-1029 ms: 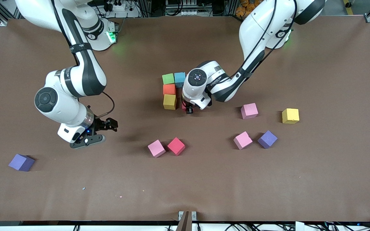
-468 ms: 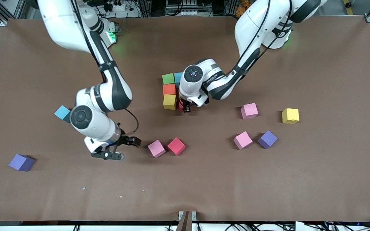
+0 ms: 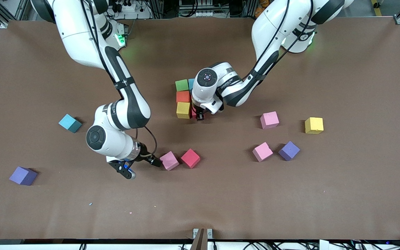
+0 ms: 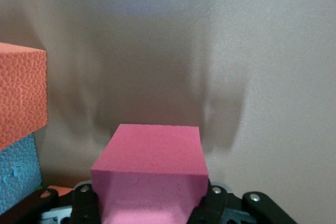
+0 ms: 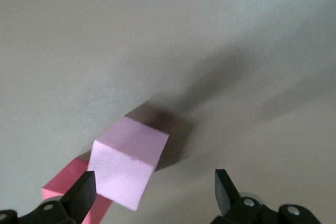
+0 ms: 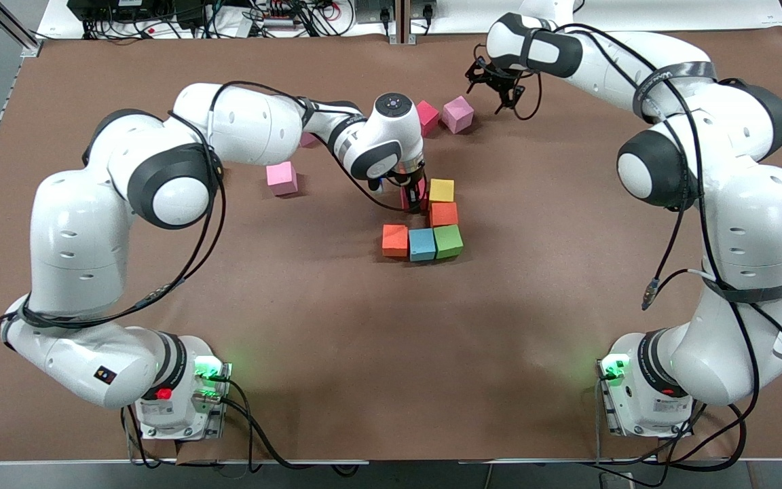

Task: Arrange 11 blocks into digit 3
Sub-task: 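Grasp the light pink block with the right gripper while the left gripper lowers pink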

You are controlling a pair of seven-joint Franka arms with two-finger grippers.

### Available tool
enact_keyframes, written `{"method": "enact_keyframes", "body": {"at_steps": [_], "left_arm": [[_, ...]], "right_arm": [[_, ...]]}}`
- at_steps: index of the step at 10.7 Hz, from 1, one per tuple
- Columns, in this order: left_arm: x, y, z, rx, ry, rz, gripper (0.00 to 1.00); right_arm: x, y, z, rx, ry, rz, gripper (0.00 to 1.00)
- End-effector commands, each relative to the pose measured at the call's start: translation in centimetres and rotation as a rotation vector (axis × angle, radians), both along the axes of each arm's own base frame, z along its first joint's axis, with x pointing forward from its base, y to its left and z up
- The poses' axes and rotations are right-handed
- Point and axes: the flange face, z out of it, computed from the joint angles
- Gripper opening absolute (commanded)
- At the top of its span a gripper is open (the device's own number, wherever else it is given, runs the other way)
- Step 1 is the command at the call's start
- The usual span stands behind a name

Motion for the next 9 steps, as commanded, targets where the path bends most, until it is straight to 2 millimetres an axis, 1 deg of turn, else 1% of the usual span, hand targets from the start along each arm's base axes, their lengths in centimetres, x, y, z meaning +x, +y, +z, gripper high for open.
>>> {"method": "enact_keyframes", "body": {"at_steps": [1,3,5,6,7,8,9], "left_arm": [[-1.2,-1.2,-1.6,-0.008,0.015,0.006,0.0],[-1.2,-1.2,-1.8,-0.008,0.017,0.006,0.0],[-1.6,-1.6,-1.8,-0.008,0.017,-0.001,0.02],[-1.4,-1.6,-1.9,-0.008,0.014,0.001,0.03],[-1.7,-1.8,-1.9,-0.007,0.013,-0.006,0.04],[-2.0,-2.0,-2.0,-0.006,0.014,-0.01,0.06],[-1.6,-1.7,-2.0,-0.003,0.01,-0.005,0.1]], "right_arm": [[0.9,0.9,-0.5,0.069,0.039,-0.11,1.0],[0.7,1.1,-0.7,0.082,0.043,-0.109,1.0],[0.7,0.5,-0.7,0.07,0.024,-0.095,1.0],[0.9,-0.2,-1.2,0.06,-0.012,-0.11,1.0],[0.9,-0.7,-1.8,0.051,-0.04,-0.137,1.0],[0.8,-0.4,-1.9,0.055,-0.041,-0.149,1.0],[0.6,0.3,-2.0,0.061,-0.022,-0.193,1.0]]}}
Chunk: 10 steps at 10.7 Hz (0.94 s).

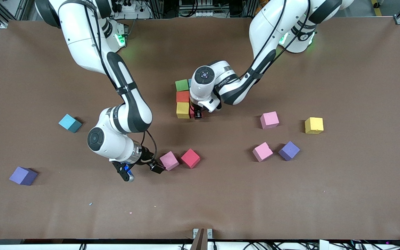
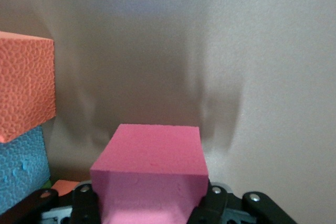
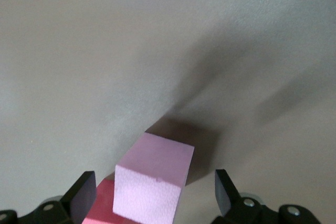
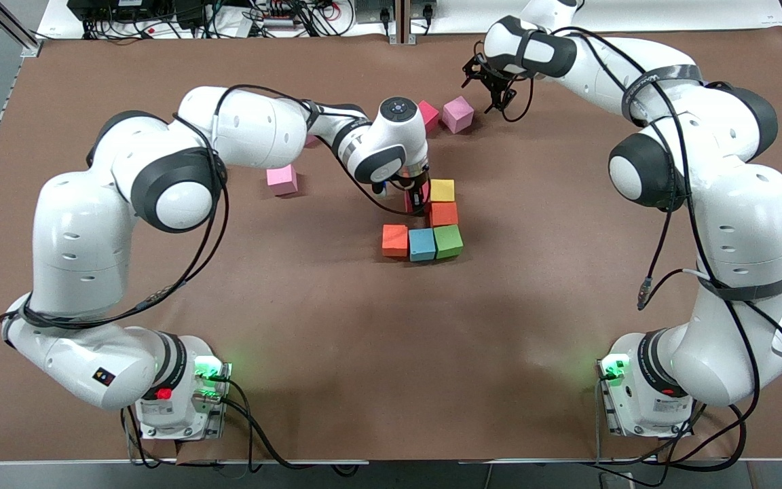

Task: Arrange 11 blocks into digit 3
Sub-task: 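Grasp the light pink block with the right gripper while the left gripper lowers pink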

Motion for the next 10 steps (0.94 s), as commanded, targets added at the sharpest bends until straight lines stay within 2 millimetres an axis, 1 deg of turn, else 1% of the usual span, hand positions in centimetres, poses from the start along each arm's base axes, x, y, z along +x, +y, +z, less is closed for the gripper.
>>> {"method": "enact_keyframes", "body": {"at_steps": [1,2,3,4,6,7,8,9,10], "left_arm": [[-0.8,-0.9,-2.0,0.0,0.018,0.011,0.14],[-0.8,-0.9,-2.0,-0.001,0.018,0.01,0.28],[-0.7,-0.8,-1.9,-0.001,0.015,0.001,0.56],[-0.5,-0.9,-1.8,-0.002,0.007,-0.001,1.0],[-0.8,-1.3,-1.4,0.015,-0.042,-0.054,1.0],[-0.8,-1.4,-1.2,0.015,-0.05,-0.06,1.0],[-0.5,-1.3,-0.8,0.017,-0.061,-0.066,1.0],[-0.4,-1.5,0.2,0.016,-0.085,-0.087,1.0],[-0.3,-1.4,0.5,0.024,-0.105,-0.109,1.0]], "right_arm": [[-0.9,2.0,-1.0,0.005,0.047,-0.12,1.0],[-1.0,2.7,-1.4,0.0,0.047,-0.162,1.0],[-1.0,2.8,-1.5,0.001,0.047,-0.18,1.0],[-1.1,2.9,-1.8,0.0,0.054,-0.194,1.0],[-1.3,3.0,-2.4,-0.006,0.063,-0.206,1.0],[-1.0,2.5,-2.5,-0.006,0.065,-0.215,1.0],[-1.0,2.6,-2.6,-0.006,0.068,-0.224,1.0],[-1.0,2.7,-2.8,-0.007,0.073,-0.238,1.0],[-1.0,2.8,-2.8,-0.006,0.071,-0.245,1.0]]}}
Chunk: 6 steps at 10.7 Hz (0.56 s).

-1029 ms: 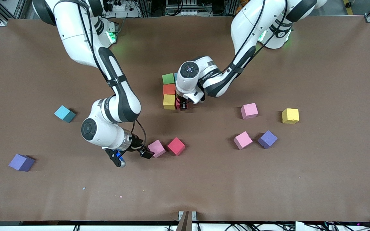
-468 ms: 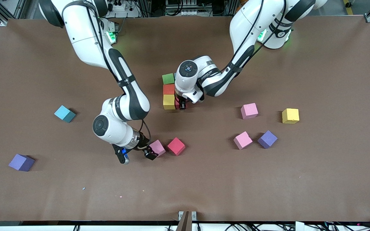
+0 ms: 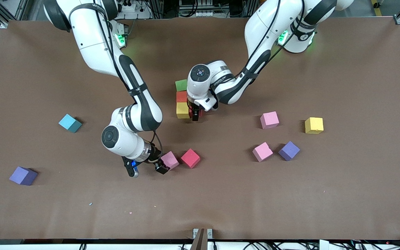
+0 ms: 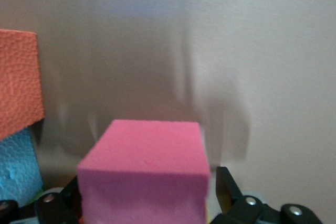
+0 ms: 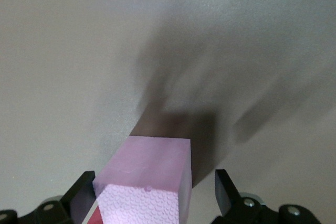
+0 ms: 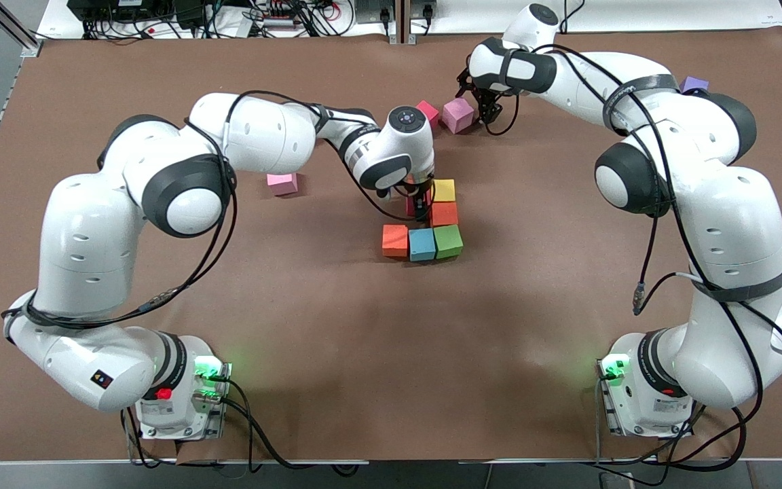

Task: Arrange 11 blocks into digit 3
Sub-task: 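Grasp the light pink block with the right gripper while the left gripper lowers pink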

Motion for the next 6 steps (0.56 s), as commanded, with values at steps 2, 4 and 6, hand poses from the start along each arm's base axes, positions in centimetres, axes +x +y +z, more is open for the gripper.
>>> {"method": "enact_keyframes", "body": {"at_steps": [2,4,6], "left_arm": [[0.6,0.0,2.7,0.031,-0.07,-0.065,1.0],[0.8,0.3,4.6,0.051,-0.078,-0.09,1.0],[1.1,0.6,6.7,0.064,-0.091,-0.11,1.0]], "right_arm": [[0.1,0.4,-0.2,0.007,0.007,-0.048,1.0],[0.1,0.5,-1.0,0.003,0.007,-0.065,1.0],[-0.4,1.6,-1.9,-0.001,0.009,-0.072,1.0]]}}
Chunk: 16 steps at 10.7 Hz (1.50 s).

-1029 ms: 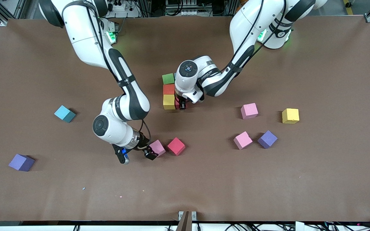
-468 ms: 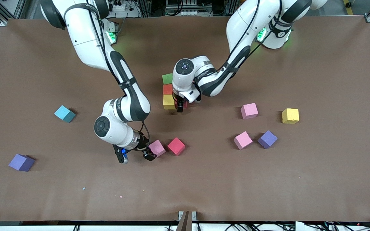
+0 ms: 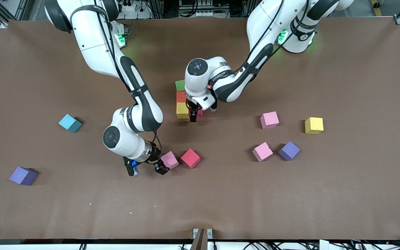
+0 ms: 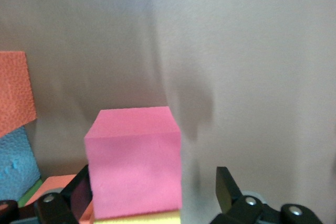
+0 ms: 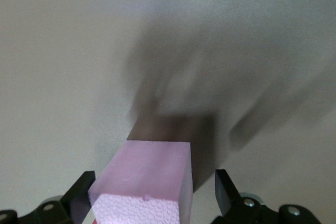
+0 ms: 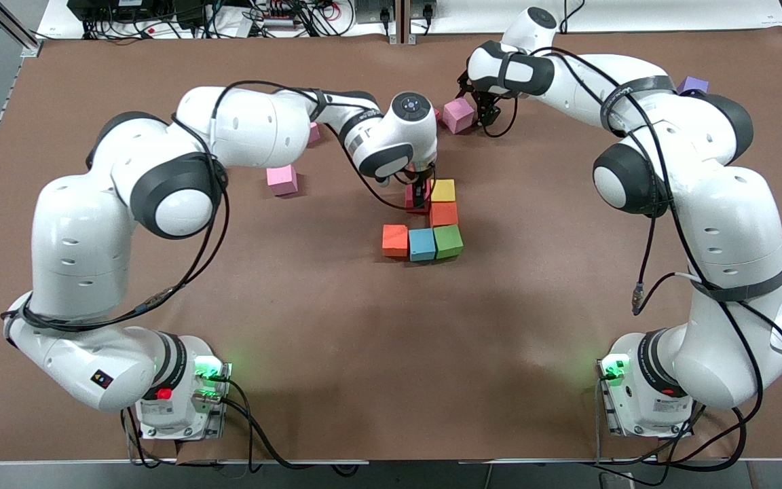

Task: Arrange 11 blocks into digit 3

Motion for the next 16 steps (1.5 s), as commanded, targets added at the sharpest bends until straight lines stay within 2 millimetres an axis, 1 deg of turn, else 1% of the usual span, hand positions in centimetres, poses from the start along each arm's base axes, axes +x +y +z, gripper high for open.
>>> {"method": "enact_keyframes", "body": {"at_steps": [1,3,4,5,6,7,8,9,11,13,14,15,16], "left_arm": [[0.2,0.7,3.0,0.031,-0.032,-0.027,1.0],[1.3,1.5,4.4,0.028,-0.039,-0.037,1.0],[1.6,1.8,4.9,0.034,-0.036,-0.034,1.0],[2.3,2.4,5.7,0.031,-0.039,-0.043,1.0],[3.1,3.1,6.1,0.031,-0.031,-0.057,1.0],[4.3,4.1,6.4,0.027,-0.03,-0.073,1.0],[5.7,5.4,6.7,0.03,-0.036,-0.097,1.0],[6.9,6.5,6.7,0.034,-0.042,-0.135,1.0],[10.3,10.1,6.8,0.048,-0.051,-0.211,1.0],[14.0,13.5,7.7,0.073,-0.033,-0.333,1.0],[16.0,15.2,8.8,0.06,-0.005,-0.42,1.0],[18.1,17.6,9.6,0.036,0.026,-0.492,1.0],[19.4,20.0,9.3,0.035,0.047,-0.551,1.0]], "right_arm": [[-0.2,1.2,-0.8,0.001,-0.006,-0.024,1.0],[-0.3,1.3,-1.0,0.0,-0.004,-0.02,1.0],[-0.3,1.3,-1.1,-0.001,-0.006,-0.016,0.96],[-0.3,1.2,-1.1,-0.016,-0.013,0.012,0.92],[-0.5,1.4,-1.2,-0.032,-0.022,0.046,0.85],[-0.6,1.8,-1.1,-0.03,-0.023,0.055,0.83],[-0.7,2.0,-1.0,-0.031,-0.028,0.069,0.75],[-0.7,2.0,-0.9,-0.033,-0.037,0.093,0.63],[-0.6,1.9,-0.1,-0.033,-0.074,0.189,0.39],[-1.0,2.3,0.6,-0.03,-0.085,0.222,0.39],[-1.4,3.1,1.1,-0.028,-0.099,0.266,0.39],[-1.5,3.4,1.8,-0.025,-0.114,0.305,0.39],[-2.2,3.8,1.9,-0.03,-0.122,0.365,0.39]]}}
